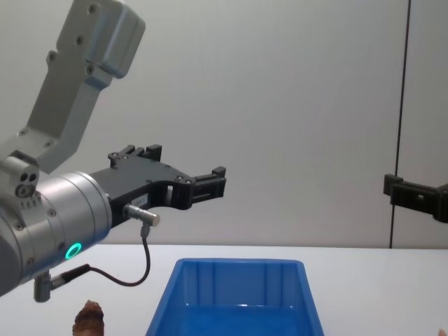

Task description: Pick up the two dolls from the table and place them into the box.

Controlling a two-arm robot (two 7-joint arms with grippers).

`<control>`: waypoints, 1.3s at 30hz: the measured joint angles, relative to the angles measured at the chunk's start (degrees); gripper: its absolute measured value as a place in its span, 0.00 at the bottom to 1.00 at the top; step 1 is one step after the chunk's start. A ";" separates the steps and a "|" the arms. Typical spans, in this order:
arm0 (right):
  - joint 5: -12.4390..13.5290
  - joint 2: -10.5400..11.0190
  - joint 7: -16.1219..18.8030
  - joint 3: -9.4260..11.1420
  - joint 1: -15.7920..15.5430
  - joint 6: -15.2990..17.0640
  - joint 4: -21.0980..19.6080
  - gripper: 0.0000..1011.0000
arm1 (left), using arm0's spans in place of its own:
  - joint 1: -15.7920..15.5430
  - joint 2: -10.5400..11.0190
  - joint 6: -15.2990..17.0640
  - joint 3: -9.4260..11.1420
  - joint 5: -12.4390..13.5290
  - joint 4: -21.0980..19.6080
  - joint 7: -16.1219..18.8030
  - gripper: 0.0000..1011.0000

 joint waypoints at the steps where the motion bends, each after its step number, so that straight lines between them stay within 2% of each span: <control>1: 0.00 0.00 0.00 0.00 0.00 0.00 0.00 0.99 | 0.00 0.00 0.00 0.00 0.00 0.00 0.00 0.99; 39: 0.00 0.00 0.00 0.00 0.00 0.00 0.00 0.99 | 0.00 0.00 0.00 0.00 0.00 0.00 0.00 0.99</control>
